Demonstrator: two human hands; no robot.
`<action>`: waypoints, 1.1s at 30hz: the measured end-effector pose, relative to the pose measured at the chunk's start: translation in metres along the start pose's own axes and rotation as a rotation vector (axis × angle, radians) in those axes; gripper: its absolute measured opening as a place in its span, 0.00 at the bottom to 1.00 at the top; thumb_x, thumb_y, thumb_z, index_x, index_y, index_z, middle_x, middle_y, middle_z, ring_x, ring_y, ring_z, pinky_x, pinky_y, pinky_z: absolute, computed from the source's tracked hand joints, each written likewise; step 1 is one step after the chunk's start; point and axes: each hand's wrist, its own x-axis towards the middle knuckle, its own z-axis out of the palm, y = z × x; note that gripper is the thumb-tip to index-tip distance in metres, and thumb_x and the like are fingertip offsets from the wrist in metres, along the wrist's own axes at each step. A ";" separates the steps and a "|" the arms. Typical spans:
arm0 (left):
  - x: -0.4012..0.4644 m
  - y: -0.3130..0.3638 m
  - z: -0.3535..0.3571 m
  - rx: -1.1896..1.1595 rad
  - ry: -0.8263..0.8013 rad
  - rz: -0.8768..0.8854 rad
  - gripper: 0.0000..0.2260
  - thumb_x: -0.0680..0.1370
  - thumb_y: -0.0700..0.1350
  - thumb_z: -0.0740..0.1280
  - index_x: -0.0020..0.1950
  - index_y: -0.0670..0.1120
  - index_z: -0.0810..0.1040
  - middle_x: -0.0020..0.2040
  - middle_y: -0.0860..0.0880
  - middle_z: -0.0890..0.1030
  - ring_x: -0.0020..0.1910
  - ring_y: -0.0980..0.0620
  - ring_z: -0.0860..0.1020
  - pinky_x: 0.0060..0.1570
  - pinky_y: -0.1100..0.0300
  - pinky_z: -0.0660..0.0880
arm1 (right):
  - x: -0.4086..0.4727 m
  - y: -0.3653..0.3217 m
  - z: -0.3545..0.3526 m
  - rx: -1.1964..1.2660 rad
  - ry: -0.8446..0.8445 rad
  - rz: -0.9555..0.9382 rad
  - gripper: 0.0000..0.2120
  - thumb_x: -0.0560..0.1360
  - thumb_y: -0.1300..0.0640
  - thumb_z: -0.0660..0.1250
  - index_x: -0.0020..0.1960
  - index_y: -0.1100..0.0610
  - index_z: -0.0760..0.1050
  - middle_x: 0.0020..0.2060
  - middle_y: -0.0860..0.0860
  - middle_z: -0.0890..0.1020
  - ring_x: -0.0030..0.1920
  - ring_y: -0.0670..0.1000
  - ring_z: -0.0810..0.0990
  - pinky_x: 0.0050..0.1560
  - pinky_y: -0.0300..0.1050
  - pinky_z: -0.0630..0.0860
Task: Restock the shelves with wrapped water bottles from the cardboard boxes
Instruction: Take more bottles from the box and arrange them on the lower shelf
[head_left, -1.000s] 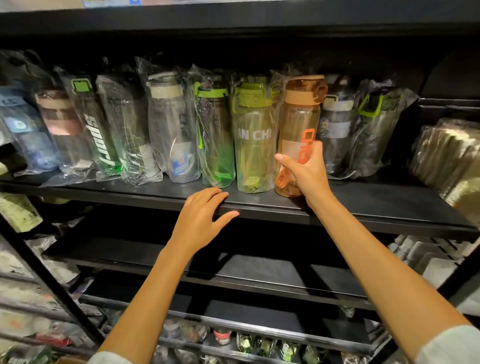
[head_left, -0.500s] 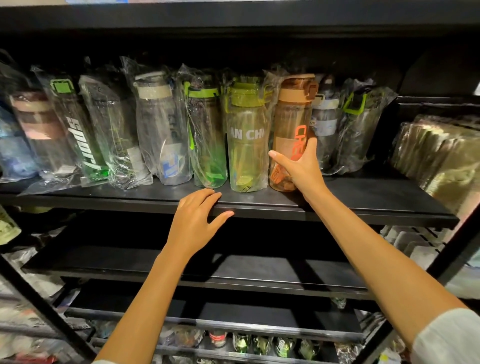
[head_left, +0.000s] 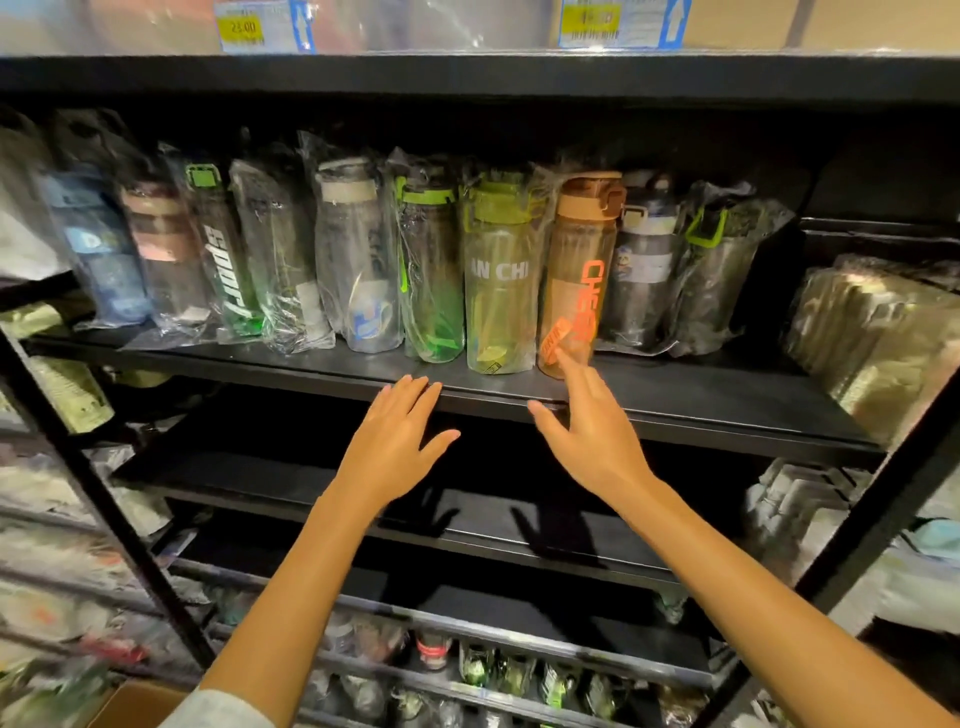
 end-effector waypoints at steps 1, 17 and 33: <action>-0.012 0.001 -0.002 0.011 -0.006 -0.004 0.35 0.82 0.65 0.54 0.80 0.41 0.66 0.79 0.42 0.68 0.81 0.41 0.61 0.80 0.44 0.59 | -0.007 -0.005 0.004 -0.037 -0.045 -0.038 0.33 0.83 0.40 0.61 0.83 0.48 0.54 0.76 0.47 0.68 0.75 0.51 0.68 0.69 0.54 0.73; -0.361 -0.069 -0.044 0.162 -0.225 -0.822 0.37 0.81 0.69 0.46 0.76 0.44 0.72 0.68 0.43 0.77 0.66 0.40 0.76 0.65 0.44 0.76 | -0.099 -0.161 0.211 -0.144 -0.522 -0.592 0.36 0.83 0.33 0.49 0.84 0.53 0.58 0.81 0.53 0.63 0.82 0.55 0.59 0.83 0.56 0.54; -0.530 -0.253 -0.076 0.133 -0.171 -1.364 0.33 0.79 0.68 0.46 0.74 0.53 0.72 0.70 0.51 0.76 0.68 0.48 0.74 0.68 0.51 0.72 | -0.136 -0.366 0.472 -0.043 -0.972 -0.795 0.34 0.82 0.33 0.53 0.78 0.54 0.67 0.70 0.53 0.76 0.71 0.57 0.75 0.70 0.52 0.73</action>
